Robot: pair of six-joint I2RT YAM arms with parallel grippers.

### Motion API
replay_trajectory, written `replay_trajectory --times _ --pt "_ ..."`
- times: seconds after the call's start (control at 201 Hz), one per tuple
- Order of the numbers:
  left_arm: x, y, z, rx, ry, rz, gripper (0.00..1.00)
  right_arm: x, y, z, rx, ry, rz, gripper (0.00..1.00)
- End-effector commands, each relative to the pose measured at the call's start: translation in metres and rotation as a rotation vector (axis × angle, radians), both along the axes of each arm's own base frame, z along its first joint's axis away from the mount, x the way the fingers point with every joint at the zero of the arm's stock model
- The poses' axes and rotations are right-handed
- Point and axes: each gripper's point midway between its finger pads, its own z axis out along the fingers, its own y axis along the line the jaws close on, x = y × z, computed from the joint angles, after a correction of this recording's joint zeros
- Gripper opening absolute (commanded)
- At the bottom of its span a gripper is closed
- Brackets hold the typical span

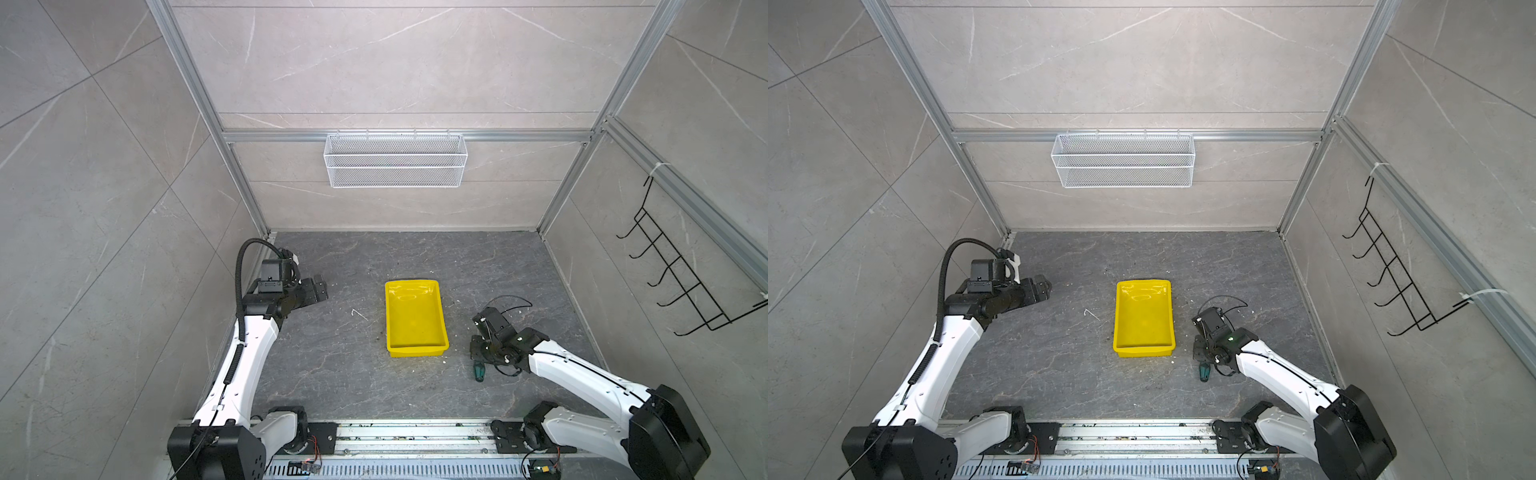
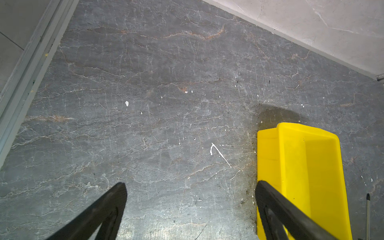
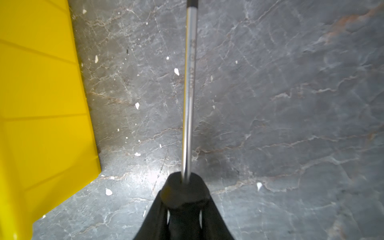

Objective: Put the screwdriver in the bin
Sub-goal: Pick up the screwdriver from the bottom-center of the table.

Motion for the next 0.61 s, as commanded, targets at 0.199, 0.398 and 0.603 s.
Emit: replay_trajectory --times 0.199,0.398,0.603 --pt "0.005 -0.007 0.003 -0.027 0.005 -0.024 1.00 0.022 0.008 0.059 -0.030 -0.104 0.052 0.13" --pt "0.007 -0.006 0.006 -0.018 -0.002 -0.024 1.00 0.046 0.032 0.102 -0.043 -0.174 0.126 0.13" --pt "0.009 -0.004 0.012 -0.043 -0.013 -0.019 1.00 0.073 0.076 0.136 -0.043 -0.231 0.228 0.13"
